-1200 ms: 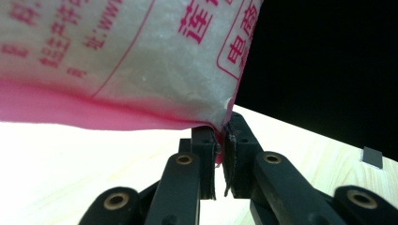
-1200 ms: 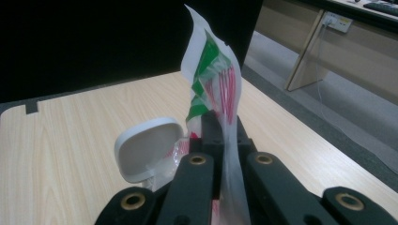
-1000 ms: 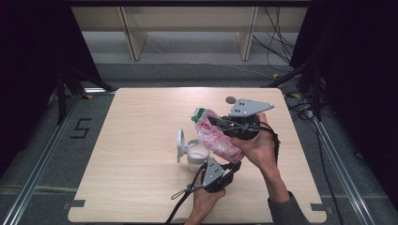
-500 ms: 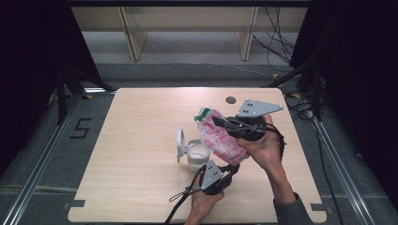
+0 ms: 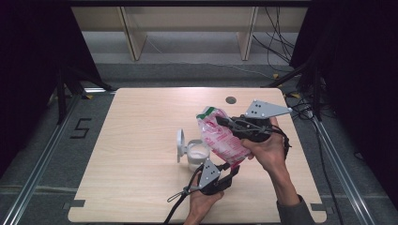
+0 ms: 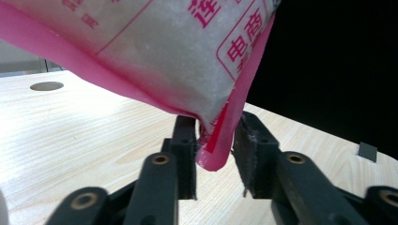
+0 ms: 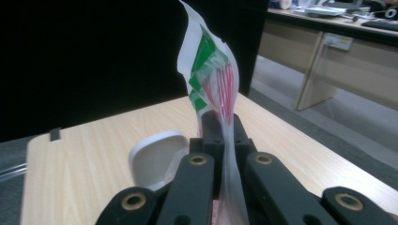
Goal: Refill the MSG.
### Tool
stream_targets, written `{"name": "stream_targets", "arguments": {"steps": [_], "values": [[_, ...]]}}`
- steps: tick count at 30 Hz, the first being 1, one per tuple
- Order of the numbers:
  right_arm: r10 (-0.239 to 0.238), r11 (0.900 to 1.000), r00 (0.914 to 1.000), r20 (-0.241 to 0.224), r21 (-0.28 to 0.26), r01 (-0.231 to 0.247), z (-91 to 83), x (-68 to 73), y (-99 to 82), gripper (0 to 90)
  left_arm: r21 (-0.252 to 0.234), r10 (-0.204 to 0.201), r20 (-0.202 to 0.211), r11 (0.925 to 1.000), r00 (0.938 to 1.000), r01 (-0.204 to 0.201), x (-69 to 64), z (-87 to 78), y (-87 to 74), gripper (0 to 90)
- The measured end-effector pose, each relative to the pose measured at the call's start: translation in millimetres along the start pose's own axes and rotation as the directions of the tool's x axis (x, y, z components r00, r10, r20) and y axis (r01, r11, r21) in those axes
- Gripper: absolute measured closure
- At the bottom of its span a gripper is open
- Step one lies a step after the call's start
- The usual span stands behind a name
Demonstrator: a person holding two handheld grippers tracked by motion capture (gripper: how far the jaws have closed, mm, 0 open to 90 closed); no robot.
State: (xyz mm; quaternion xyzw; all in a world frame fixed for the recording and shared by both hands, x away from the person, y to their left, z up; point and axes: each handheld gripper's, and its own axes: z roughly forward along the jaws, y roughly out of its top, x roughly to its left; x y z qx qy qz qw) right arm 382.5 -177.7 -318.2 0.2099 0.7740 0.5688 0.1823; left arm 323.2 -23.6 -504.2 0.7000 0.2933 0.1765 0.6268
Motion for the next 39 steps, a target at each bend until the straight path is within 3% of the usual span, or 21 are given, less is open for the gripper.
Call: {"name": "stream_targets", "arguments": {"steps": [3, 4, 5, 6, 8, 10, 11, 12, 13, 14, 16, 18, 21, 24, 27, 28, 29, 36, 37, 38, 39], "values": [[0.031, 0.9995, 0.9995, -0.006, -0.009, -0.031, -3.3, 0.8, -1.0, 90.0, -0.001, -0.001, 0.009, 1.0, 1.0, 0.001, -0.2, -2.2, 0.2, 64.5], [0.027, 0.9996, 0.9996, -0.003, -0.013, -0.027, -4.1, 0.5, -1.1, 90.0, 0.006, 0.017, 0.01, 0.9998, 0.9998, -0.017, 0.4, -4.0, 0.3, 63.5], [0.018, 0.9997, 0.9998, -0.009, -0.018, -0.018, -4.4, -0.8, -1.4, 90.0, 0.002, 0.012, 0.006, 0.9999, 0.9999, -0.012, -0.5, -4.7, 0.2, 62.5], [0.021, 0.9995, 0.9998, -0.008, -0.023, -0.021, -4.8, -0.9, -2.0, 90.0, -0.024, -0.022, 0.018, 0.9994, 0.9996, 0.023, -2.7, -4.3, 0.1, 61.1], [0.04, 0.999, 0.9992, -0.009, -0.019, -0.04, -6.2, -0.7, -3.0, 90.0, 0.003, 0.015, 0.008, 0.9999, 0.9999, -0.015, -1.4, -7.8, 1.1, 58.5], [0.042, 0.9988, 0.9987, -0.03, -0.024, -0.043, -6.5, -1.1, -3.7, 90.0, 0.013, 0.024, 0.003, 0.9996, 0.9997, -0.024, -2.3, -10.4, 1.1, 57.0], [0.039, 0.9989, 0.9991, -0.015, -0.025, -0.04, -7.7, -0.9, -3.9, 90.0, 0.009, 0.02, 0.006, 0.9998, 0.9998, -0.02, -1.8, -11.0, 0.8, 55.6], [0.004, 0.9991, 1.0, 0.004, -0.042, -0.004, -7.9, -3.4, -4.0, 90.0, 0.017, 0.019, 0.002, 0.9997, 0.9998, -0.019, -1.5, -12.6, 0.9, 55.0], [0.031, 0.9985, 0.9993, -0.019, -0.044, -0.031, -7.8, -2.3, -4.7, 90.0, 0.016, 0.014, -0.001, 0.9998, 0.9999, -0.014, -1.0, -14.0, 1.0, 54.2], [0.051, 0.9983, 0.9986, -0.014, -0.027, -0.052, -10.0, -0.6, -4.9, 90.0, 0.018, 0.016, -0.007, 0.9997, 0.9998, -0.016, -0.3, -16.7, 1.2, 53.1], [0.033, 0.9989, 0.9994, -0.011, -0.033, -0.034, -11.0, -2.0, -5.1, 90.0, 0.032, 0.034, -0.007, 0.9989, 0.9994, -0.034, 1.1, -19.8, 1.4, 52.6], [0.04, 0.9988, 0.9991, -0.015, -0.027, -0.04, -11.8, -2.8, -6.6, 90.0, 0.004, -0.003, -0.014, 1.0, 0.9999, 0.003, -0.7, -22.2, 2.0, 51.5], [0.022, 0.9991, 0.9997, 0.005, -0.037, -0.022, -12.7, -6.2, -9.6, 90.0, 0.022, 0.007, -0.022, 0.9997, 0.9997, -0.006, -0.6, -29.5, 3.4, 46.7], [0.023, 0.9994, 0.9995, 0.021, -0.026, -0.022, -16.0, -8.2, -13.0, 90.0, 0.009, 0.003, -0.012, 1.0, 0.9999, -0.003, 0.9, -36.8, 4.9, 45.6], [0.057, 0.9981, 0.998, 0.026, -0.023, -0.057, -18.1, -8.1, -18.8, 90.0, 0.02, 0.009, -0.019, 0.9998, 0.9998, -0.009, 1.6, -45.7, 8.4, 43.3], [0.048, 0.9985, 0.9987, 0.013, -0.025, -0.048, -17.9, -9.7, -20.2, 90.0, 0.022, 0.016, -0.016, 0.9996, 0.9998, -0.015, 2.8, -48.8, 9.1, 42.7], [0.051, 0.9985, 0.9985, 0.017, -0.018, -0.051, -19.1, -10.1, -22.1, 90.0, 0.022, 0.045, -0.013, 0.9987, 0.9989, -0.045, 5.4, -52.3, 10.0, 42.6], [0.079, 0.9969, 0.9962, 0.036, 0.002, -0.079, -24.7, -12.0, -34.9, 90.0, 0.03, 0.064, -0.05, 0.9976, 0.9967, -0.063, 11.9, -72.5, 6.8, 41.3], [0.071, 0.9974, 0.9972, 0.024, 0.006, -0.071, -24.7, -13.9, -36.6, 90.0, 0.026, 0.053, -0.058, 0.9984, 0.9969, -0.051, 12.6, -73.7, 5.0, 40.8], [0.072, 0.9973, 0.9966, 0.04, 0.013, -0.072, -25.6, -14.4, -38.6, 90.0, 0.033, 0.051, -0.062, 0.9982, 0.9968, -0.049, 14.4, -75.4, 4.1, 40.2], [0.07, 0.9975, 0.9974, 0.018, 0.008, -0.07, -24.3, -15.8, -40.8, 90.0, 0.028, 0.038, -0.067, 0.9989, 0.9971, -0.036, 15.4, -76.3, 2.9, 39.9]]}}
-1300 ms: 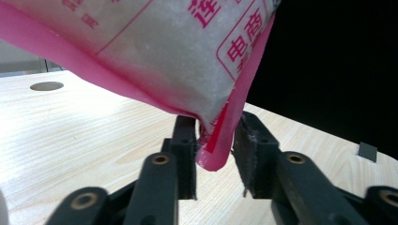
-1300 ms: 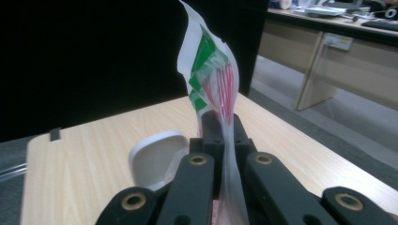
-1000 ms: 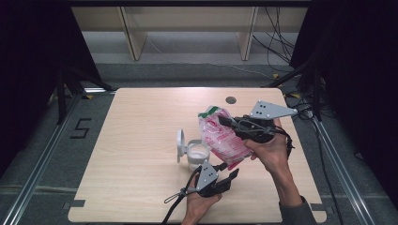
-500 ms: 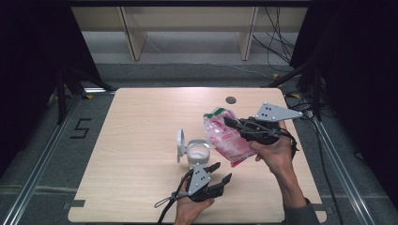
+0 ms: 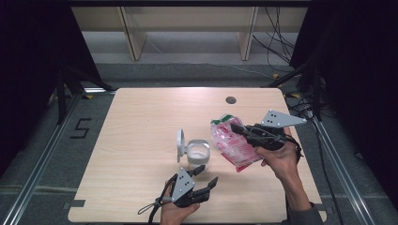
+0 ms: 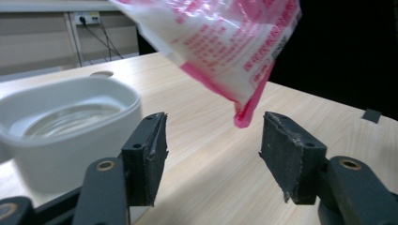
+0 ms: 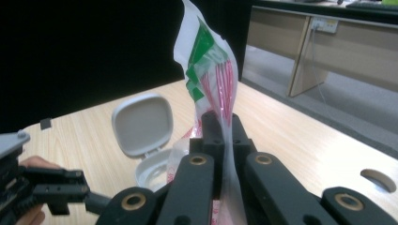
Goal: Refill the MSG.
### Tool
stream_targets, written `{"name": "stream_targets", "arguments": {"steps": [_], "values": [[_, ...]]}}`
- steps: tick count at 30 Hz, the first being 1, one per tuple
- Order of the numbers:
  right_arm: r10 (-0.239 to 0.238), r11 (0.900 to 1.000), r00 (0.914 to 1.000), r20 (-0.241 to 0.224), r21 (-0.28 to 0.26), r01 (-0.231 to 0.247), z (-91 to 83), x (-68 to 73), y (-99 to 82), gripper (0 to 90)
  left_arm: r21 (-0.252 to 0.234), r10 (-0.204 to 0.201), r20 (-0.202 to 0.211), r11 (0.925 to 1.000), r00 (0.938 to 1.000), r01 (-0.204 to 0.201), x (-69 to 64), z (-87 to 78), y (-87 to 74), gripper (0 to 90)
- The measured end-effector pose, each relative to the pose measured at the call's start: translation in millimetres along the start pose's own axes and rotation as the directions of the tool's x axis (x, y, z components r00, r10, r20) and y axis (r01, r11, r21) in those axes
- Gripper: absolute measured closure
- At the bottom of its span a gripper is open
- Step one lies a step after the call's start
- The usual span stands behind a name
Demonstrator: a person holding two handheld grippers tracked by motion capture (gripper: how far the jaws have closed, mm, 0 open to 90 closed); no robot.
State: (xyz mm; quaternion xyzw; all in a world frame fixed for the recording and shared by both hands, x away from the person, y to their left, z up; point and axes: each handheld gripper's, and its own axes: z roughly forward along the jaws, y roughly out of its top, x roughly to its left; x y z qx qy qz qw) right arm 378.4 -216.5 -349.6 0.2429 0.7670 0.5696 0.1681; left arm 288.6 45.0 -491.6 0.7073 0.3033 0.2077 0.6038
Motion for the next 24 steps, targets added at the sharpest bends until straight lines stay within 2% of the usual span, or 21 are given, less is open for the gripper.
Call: {"name": "stream_targets", "arguments": {"steps": [1, 3, 4, 5, 7, 8, 11, 13, 14, 15, 17, 18, 19, 21, 22, 24], "values": [[0.016, 0.9996, 0.9997, 0.018, 0.022, -0.016, -1.8, 1.0, -2.0, 90.0, 0.005, 0.01, -0.007, 0.9999, 0.9999, -0.01, 1.9, -1.4, -0.4, 39.4], [0.008, 0.9999, 1.0, -0.001, 0.014, -0.008, -0.8, -1.5, -6.0, 90.0, -0.001, -0.001, -0.011, 1.0, 0.9999, 0.001, 4.5, -3.5, -2.1, 38.1], [0.0, 1.0, 0.9999, 0.013, 0.01, 0.0, -1.4, -2.7, -7.8, 90.0, 0.007, -0.002, -0.021, 1.0, 0.9998, 0.002, 5.6, -5.9, -2.4, 38.1], [0.024, 0.9994, 0.9997, 0.0, 0.025, -0.024, -2.3, -2.6, -9.6, 90.0, 0.005, -0.003, -0.027, 1.0, 0.9996, 0.003, 7.0, -7.6, -3.3, 38.2], [0.046, 0.9987, 0.9989, 0.006, 0.021, -0.046, -3.5, -2.6, -13.5, 90.0, -0.006, -0.012, -0.029, 0.9999, 0.9995, 0.012, 9.0, -8.8, -4.9, 38.1], [0.032, 0.9993, 0.9995, -0.006, 0.022, -0.032, -3.7, -5.2, -15.4, 90.0, 0.01, -0.007, -0.041, 0.9999, 0.9992, 0.007, 9.6, -10.7, -4.7, 38.2], [0.048, 0.9987, 0.9988, -0.012, 0.016, -0.048, -4.6, -6.0, -19.6, 90.0, 0.005, -0.021, -0.057, 0.9998, 0.9981, 0.022, 11.8, -14.4, -5.5, 38.1], [0.061, 0.9981, 0.9979, -0.02, 0.01, -0.061, -6.2, -6.9, -23.2, 90.0, -0.008, -0.014, -0.058, 0.9999, 0.9982, 0.013, 14.7, -15.8, -5.8, 38.1], [0.026, 0.9996, 0.9996, -0.01, -0.007, -0.026, -6.1, -10.2, -24.5, 90.0, -0.009, -0.023, -0.061, 0.9997, 0.9978, 0.023, 14.9, -16.6, -6.0, 38.1], [0.065, 0.9978, 0.9976, -0.025, -0.006, -0.065, -6.5, -8.5, -26.2, 90.0, -0.002, -0.024, -0.074, 0.9997, 0.997, 0.024, 15.7, -18.1, -6.0, 38.1], [0.059, 0.9982, 0.9976, -0.037, -0.011, -0.06, -6.6, -11.3, -28.9, 90.0, -0.001, -0.023, -0.074, 0.9997, 0.997, 0.023, 17.9, -18.7, -6.6, 38.1], [0.072, 0.9974, 0.9967, -0.036, -0.005, -0.072, -7.3, -10.6, -30.3, 90.0, -0.001, -0.034, -0.078, 0.9994, 0.9964, 0.034, 17.8, -18.8, -7.0, 38.1], [0.076, 0.9971, 0.9963, -0.038, 0.001, -0.077, -7.5, -11.0, -31.5, 90.0, 0.001, -0.023, -0.076, 0.9997, 0.9969, 0.023, 18.8, -19.0, -6.9, 38.1], [0.086, 0.9963, 0.9951, -0.05, -0.004, -0.086, -7.1, -11.2, -34.5, 90.0, 0.001, -0.028, -0.076, 0.9996, 0.9967, 0.028, 18.5, -19.1, -7.1, 38.2], [0.064, 0.9977, 0.9969, -0.046, -0.017, -0.065, -6.0, -13.6, -35.9, 90.0, -0.001, -0.024, -0.076, 0.9997, 0.9968, 0.024, 18.6, -19.3, -6.9, 38.1], [0.099, 0.9951, 0.9936, -0.055, -0.005, -0.099, -6.4, -13.1, -38.4, 90.0, -0.006, -0.029, -0.076, 0.9996, 0.9967, 0.029, 18.3, -19.5, -6.5, 38.2]]}}
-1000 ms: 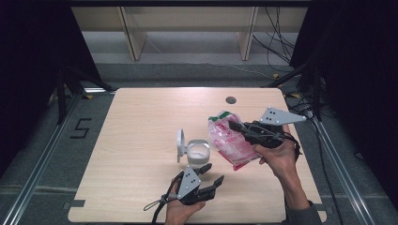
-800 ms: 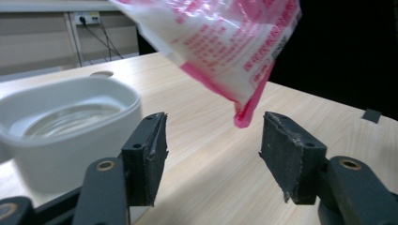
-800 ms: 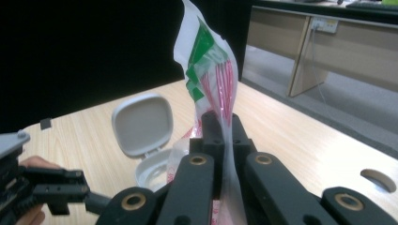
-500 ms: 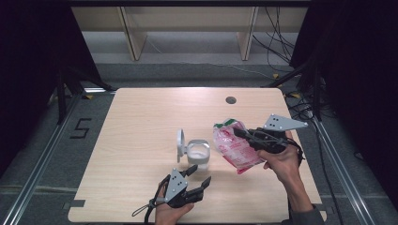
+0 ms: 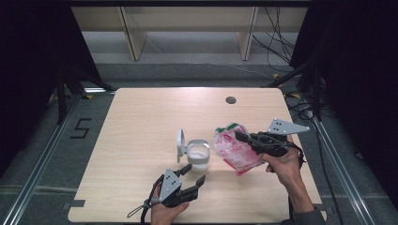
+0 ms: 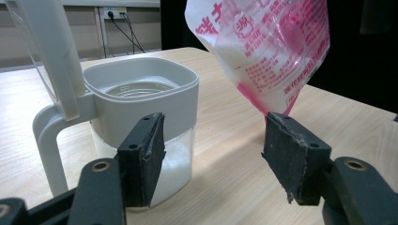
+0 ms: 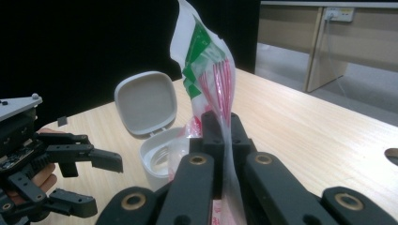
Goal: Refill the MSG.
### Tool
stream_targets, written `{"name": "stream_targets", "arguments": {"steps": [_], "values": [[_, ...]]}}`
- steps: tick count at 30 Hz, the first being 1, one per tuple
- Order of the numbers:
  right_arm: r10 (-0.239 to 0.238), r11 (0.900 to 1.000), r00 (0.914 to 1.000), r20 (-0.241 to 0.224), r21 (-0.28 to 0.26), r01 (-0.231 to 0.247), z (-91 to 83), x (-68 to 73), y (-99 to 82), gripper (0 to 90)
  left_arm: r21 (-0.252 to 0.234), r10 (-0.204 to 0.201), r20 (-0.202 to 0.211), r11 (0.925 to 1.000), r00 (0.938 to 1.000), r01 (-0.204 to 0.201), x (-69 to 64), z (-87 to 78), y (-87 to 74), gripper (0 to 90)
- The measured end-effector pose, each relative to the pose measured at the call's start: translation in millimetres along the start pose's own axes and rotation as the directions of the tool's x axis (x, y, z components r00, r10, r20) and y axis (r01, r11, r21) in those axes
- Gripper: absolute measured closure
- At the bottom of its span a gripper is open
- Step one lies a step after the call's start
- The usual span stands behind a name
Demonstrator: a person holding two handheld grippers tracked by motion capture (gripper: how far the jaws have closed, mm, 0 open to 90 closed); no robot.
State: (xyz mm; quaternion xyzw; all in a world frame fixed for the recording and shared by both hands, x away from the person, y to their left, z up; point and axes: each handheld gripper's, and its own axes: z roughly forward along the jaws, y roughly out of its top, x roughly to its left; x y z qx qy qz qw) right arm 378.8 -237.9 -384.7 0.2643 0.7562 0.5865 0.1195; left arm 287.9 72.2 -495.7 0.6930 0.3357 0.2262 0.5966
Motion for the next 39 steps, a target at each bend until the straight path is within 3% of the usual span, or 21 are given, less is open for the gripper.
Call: {"name": "stream_targets", "arguments": {"steps": [1, 3, 4, 5, 7, 9, 10, 12, 13, 14, 17, 18, 27, 29, 30, 32, 34, 35, 37, 38, 39], "values": [[-0.021, 0.9997, 0.9998, 0.002, -0.008, 0.021, 0.6, -2.7, -0.9, 90.0, 0.0, 0.001, -0.002, 1.0, 1.0, -0.001, 0.1, -0.3, 0.1, 38.1], [0.01, 0.9999, 1.0, 0.0, 0.004, -0.01, -0.3, -2.9, -3.2, 90.0, -0.014, -0.002, 0.001, 0.9999, 1.0, 0.002, 0.6, 0.5, -0.4, 38.2], [-0.027, 0.9993, 0.9996, 0.0, -0.026, 0.027, 1.0, -6.7, -4.4, 90.0, -0.012, -0.001, 0.0, 0.9999, 1.0, 0.001, 0.6, 0.3, -0.2, 38.2], [0.022, 0.9998, 0.9997, 0.008, 0.001, -0.022, -0.7, -4.0, -5.7, 90.0, -0.008, 0.005, -0.001, 1.0, 1.0, -0.005, 1.0, 0.0, -0.1, 38.1], [-0.004, 1.0, 1.0, 0.008, -0.004, 0.004, 0.0, -7.9, -8.2, 90.0, -0.015, 0.002, -0.001, 0.9999, 1.0, -0.002, 1.0, 0.6, -0.4, 38.2], [0.005, 0.9999, 1.0, 0.004, 0.01, -0.005, 0.6, -9.6, -10.9, 90.0, -0.014, 0.005, -0.002, 0.9999, 1.0, -0.005, 1.5, 0.3, -0.4, 38.1], [0.007, 0.9999, 0.9995, 0.031, 0.007, -0.007, 0.6, -9.6, -12.5, 90.0, -0.012, -0.001, -0.003, 0.9999, 1.0, 0.0, 1.3, -0.2, -0.3, 38.1], [0.017, 0.9998, 0.9997, 0.015, 0.006, -0.017, 0.7, -12.6, -14.5, 90.0, -0.003, 0.006, -0.007, 1.0, 1.0, -0.006, 1.8, -1.5, 0.4, 38.2], [0.012, 0.9999, 0.9996, 0.024, 0.008, -0.012, -1.1, -13.5, -14.3, 90.0, -0.006, -0.009, -0.013, 0.9999, 0.9999, 0.009, 1.1, -1.6, 0.1, 38.2], [0.027, 0.9994, 0.9992, 0.029, 0.02, -0.027, -2.8, -12.5, -14.4, 90.0, -0.005, -0.008, -0.014, 1.0, 0.9999, 0.008, 1.5, -1.7, 0.2, 38.2], [0.001, 0.9999, 0.9991, 0.042, 0.012, -0.002, -3.8, -14.5, -15.2, 90.0, -0.005, -0.004, -0.014, 1.0, 0.9999, 0.003, 2.1, -2.1, 0.2, 38.2], [0.022, 0.9994, 0.998, 0.06, 0.026, -0.023, -5.7, -12.4, -15.4, 90.0, -0.005, -0.007, -0.015, 1.0, 0.9999, 0.007, 1.9, -2.2, 0.2, 38.2], [-0.064, 0.9975, 0.9871, 0.147, 0.039, 0.059, -11.1, -18.8, -15.9, 90.0, -0.009, 0.002, -0.017, 1.0, 0.9999, -0.003, 4.6, -3.7, 0.5, 38.2], [-0.034, 0.9982, 0.986, 0.163, 0.054, 0.026, -13.0, -18.0, -16.9, 90.0, -0.011, -0.009, -0.023, 0.9999, 0.9997, 0.008, 4.6, -4.4, 0.7, 38.2], [-0.068, 0.997, 0.9813, 0.18, 0.047, 0.061, -13.3, -21.2, -17.1, 90.0, -0.01, -0.006, -0.025, 0.9999, 0.9997, 0.006, 5.3, -4.8, 0.9, 38.2], [-0.039, 0.9988, 0.9789, 0.201, 0.038, 0.032, -14.5, -20.7, -19.4, 90.0, -0.01, 0.002, -0.024, 0.9999, 0.9997, -0.002, 6.5, -5.3, 1.5, 38.2], [-0.063, 0.9975, 0.9786, 0.196, 0.044, 0.056, -16.8, -25.6, -20.1, 90.0, -0.01, 0.001, -0.025, 1.0, 0.9997, -0.001, 6.9, -5.4, 1.5, 38.2], [-0.043, 0.9984, 0.9829, 0.179, 0.043, 0.036, -18.1, -26.7, -21.0, 90.0, -0.012, -0.01, -0.029, 0.9999, 0.9995, 0.01, 6.4, -5.5, 1.2, 38.2], [-0.047, 0.9987, 0.981, 0.188, 0.027, 0.043, -19.6, -31.4, -23.4, 90.0, -0.023, -0.009, -0.023, 0.9997, 0.9997, 0.009, 6.5, -4.7, 1.1, 38.2], [-0.025, 0.999, 0.9817, 0.189, 0.04, 0.018, -22.6, -32.2, -24.4, 90.0, -0.023, -0.009, -0.024, 0.9997, 0.9997, 0.008, 6.4, -4.8, 1.4, 38.2], [-0.041, 0.999, 0.9796, 0.197, 0.027, 0.036, -23.7, -35.6, -25.3, 90.0, -0.022, -0.008, -0.025, 0.9997, 0.9997, 0.008, 6.3, -4.9, 1.5, 38.3]]}}
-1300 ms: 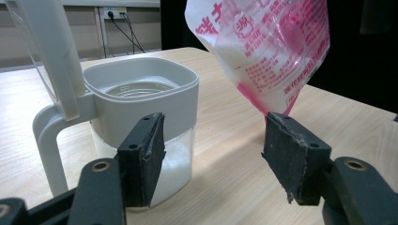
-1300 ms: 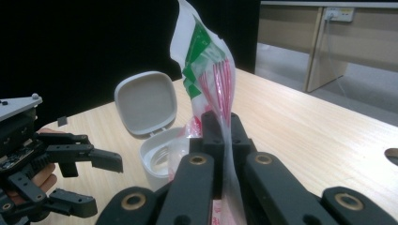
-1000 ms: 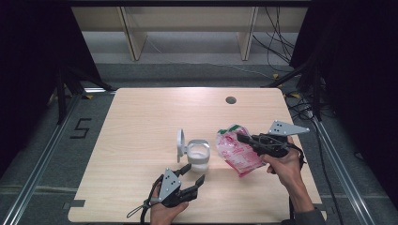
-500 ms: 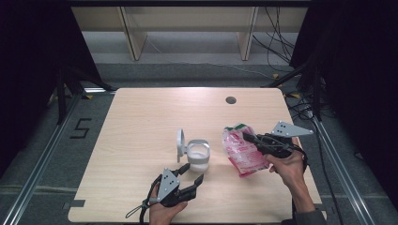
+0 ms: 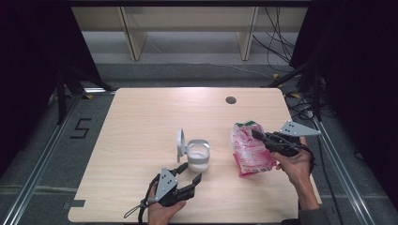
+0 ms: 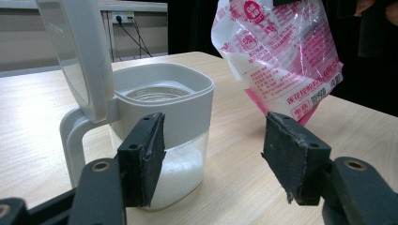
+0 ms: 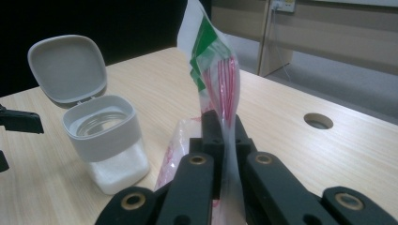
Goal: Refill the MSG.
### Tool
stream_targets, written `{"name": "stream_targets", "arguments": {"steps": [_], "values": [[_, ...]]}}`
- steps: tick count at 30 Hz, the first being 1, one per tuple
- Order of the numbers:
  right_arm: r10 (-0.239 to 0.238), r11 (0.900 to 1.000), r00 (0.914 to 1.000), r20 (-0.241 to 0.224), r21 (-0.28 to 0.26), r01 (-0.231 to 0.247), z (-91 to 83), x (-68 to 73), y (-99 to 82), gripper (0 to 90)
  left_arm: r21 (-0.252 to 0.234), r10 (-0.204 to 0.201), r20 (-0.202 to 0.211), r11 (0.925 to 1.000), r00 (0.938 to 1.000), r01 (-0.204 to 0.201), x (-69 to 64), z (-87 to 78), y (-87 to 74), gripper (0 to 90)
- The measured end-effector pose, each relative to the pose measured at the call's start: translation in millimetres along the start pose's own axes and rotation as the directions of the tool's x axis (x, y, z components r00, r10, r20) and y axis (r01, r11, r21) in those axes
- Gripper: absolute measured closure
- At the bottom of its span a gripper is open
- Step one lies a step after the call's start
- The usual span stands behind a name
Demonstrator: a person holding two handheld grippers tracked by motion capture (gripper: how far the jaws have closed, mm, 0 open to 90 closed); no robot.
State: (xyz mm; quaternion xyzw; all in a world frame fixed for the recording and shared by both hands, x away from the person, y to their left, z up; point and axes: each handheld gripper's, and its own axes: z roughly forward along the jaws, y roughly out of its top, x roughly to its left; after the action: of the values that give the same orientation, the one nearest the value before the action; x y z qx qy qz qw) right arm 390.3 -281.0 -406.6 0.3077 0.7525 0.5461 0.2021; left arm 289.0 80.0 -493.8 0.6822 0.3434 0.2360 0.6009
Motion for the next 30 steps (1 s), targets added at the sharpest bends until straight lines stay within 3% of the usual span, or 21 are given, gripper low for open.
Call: {"name": "stream_targets", "arguments": {"steps": [3, 8, 9, 10, 11, 13, 18, 21, 22, 23, 25, 30], "values": [[0.025, 0.9997, 0.9997, -0.003, 0.01, -0.025, -2.2, -3.9, -3.1, 90.0, 0.01, 0.004, -0.002, 0.9999, 1.0, -0.004, 0.2, -0.3, 0.4, 38.3], [0.011, 0.9997, 0.9996, 0.024, 0.021, -0.011, -3.6, -9.5, -5.9, 90.0, 0.005, 0.007, -0.002, 1.0, 1.0, -0.007, 1.4, -0.9, 1.1, 38.3], [-0.008, 0.9997, 0.9987, 0.051, 0.022, 0.006, -3.6, -10.9, -6.6, 90.0, 0.006, 0.008, -0.003, 1.0, 1.0, -0.008, 1.7, -1.2, 1.3, 38.3], [0.016, 0.9996, 0.998, 0.061, 0.021, -0.017, -3.3, -9.4, -7.2, 90.0, 0.005, -0.004, -0.01, 1.0, 0.9999, 0.004, 1.4, -1.6, 1.3, 38.3], [0.002, 0.9988, 0.9989, 0.047, 0.048, -0.005, -3.3, -10.3, -7.8, 90.0, 0.005, -0.003, -0.011, 1.0, 0.9999, 0.003, 1.7, -1.8, 1.4, 38.3], [-0.037, 0.9982, 0.9964, 0.076, 0.05, 0.033, -0.4, -11.6, -9.4, 90.0, -0.002, 0.006, -0.009, 1.0, 0.9999, -0.006, 2.8, -2.0, 1.5, 38.3], [-0.011, 0.9961, 0.9956, 0.093, 0.088, 0.003, 0.6, -11.3, -12.9, 90.0, 0.004, 0.008, -0.017, 1.0, 0.9998, -0.008, 4.4, -4.0, 1.5, 38.3], [-0.039, 0.9964, 0.9943, 0.1, 0.079, 0.031, 0.7, -16.6, -15.4, 90.0, 0.003, 0.003, -0.02, 1.0, 0.9998, -0.003, 5.5, -4.7, 1.4, 38.3], [-0.003, 0.9975, 0.9939, 0.11, 0.07, -0.005, 1.5, -15.2, -17.1, 90.0, 0.004, 0.006, -0.024, 1.0, 0.9997, -0.006, 5.9, -5.1, 1.4, 38.3], [-0.018, 0.9956, 0.9942, 0.106, 0.094, 0.008, -0.1, -17.1, -17.1, 90.0, 0.003, -0.006, -0.028, 1.0, 0.9996, 0.006, 5.3, -5.2, 1.2, 38.3], [-0.017, 0.9966, 0.9931, 0.116, 0.082, 0.008, 0.8, -18.7, -18.9, 90.0, 0.003, -0.004, -0.03, 1.0, 0.9995, 0.004, 5.7, -5.4, 1.2, 38.3], [-0.014, 0.994, 0.9922, 0.124, 0.11, 0.001, 0.5, -22.8, -21.9, 90.0, 0.004, -0.001, -0.032, 1.0, 0.9995, 0.001, 6.0, -5.7, 1.0, 38.3]]}}
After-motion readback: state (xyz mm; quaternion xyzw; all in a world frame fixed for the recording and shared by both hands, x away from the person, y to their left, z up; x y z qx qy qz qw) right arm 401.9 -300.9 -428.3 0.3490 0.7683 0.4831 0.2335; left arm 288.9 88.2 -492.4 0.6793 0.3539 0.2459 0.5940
